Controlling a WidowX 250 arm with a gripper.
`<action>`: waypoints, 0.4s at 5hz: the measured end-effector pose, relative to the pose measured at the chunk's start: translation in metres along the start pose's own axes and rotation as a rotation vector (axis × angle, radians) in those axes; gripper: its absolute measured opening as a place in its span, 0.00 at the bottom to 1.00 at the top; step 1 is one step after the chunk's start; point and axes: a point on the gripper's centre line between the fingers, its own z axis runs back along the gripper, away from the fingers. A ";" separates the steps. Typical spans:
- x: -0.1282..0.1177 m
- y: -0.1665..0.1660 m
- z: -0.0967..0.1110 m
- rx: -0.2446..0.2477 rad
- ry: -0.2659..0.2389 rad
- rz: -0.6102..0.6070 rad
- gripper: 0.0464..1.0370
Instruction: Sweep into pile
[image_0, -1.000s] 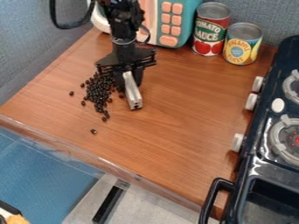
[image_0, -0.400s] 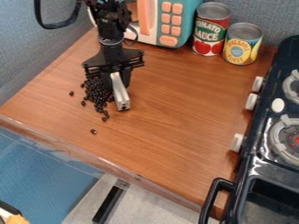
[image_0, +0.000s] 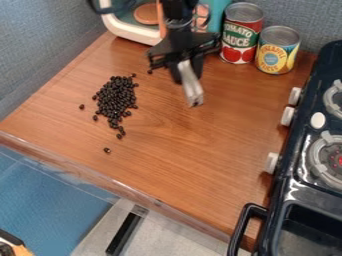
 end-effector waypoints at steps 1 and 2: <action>-0.001 -0.008 -0.022 0.021 0.037 0.018 0.33; 0.006 -0.004 -0.038 0.055 0.032 0.050 0.33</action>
